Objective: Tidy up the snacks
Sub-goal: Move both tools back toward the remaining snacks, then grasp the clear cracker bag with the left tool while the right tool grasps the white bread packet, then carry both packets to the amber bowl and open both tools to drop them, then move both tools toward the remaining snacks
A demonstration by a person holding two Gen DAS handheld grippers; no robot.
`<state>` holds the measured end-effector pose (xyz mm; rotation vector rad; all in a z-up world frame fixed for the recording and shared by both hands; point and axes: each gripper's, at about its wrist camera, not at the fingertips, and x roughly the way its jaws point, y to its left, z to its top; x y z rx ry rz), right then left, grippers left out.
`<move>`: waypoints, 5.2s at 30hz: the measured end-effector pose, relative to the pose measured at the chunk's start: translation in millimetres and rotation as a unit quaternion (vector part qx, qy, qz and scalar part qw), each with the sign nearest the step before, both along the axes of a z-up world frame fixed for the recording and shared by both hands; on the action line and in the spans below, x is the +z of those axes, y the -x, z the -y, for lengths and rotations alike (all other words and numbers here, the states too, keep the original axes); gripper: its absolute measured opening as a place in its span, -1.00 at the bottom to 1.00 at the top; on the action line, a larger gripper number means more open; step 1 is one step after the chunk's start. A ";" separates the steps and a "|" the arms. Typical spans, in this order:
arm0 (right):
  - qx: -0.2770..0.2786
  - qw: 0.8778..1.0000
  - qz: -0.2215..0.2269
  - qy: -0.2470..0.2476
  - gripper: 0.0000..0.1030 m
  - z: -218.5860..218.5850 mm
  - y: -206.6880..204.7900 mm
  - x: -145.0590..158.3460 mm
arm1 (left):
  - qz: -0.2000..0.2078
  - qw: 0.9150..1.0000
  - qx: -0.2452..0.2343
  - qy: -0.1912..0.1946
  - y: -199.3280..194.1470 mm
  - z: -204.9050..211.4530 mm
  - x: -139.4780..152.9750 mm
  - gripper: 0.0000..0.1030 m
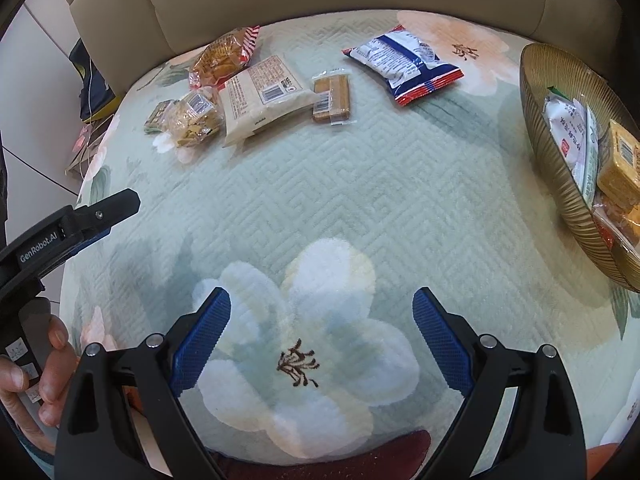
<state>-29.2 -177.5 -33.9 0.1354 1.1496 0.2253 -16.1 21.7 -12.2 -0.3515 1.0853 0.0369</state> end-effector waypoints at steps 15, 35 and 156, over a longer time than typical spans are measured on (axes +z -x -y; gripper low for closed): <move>0.054 0.995 0.081 0.020 0.78 -38.1 -81.3 48.1 | -0.030 0.999 -0.013 0.017 -114.4 -13.2 30.2 0.55; 0.129 0.987 0.057 0.077 0.75 -103.0 -189.0 -38.4 | -0.075 0.991 0.013 0.108 -154.9 -50.2 -56.6 0.61; 0.006 1.000 -0.001 0.001 0.86 -3.5 1.9 7.8 | 0.055 0.997 0.025 -0.040 -7.4 -54.8 48.4 0.49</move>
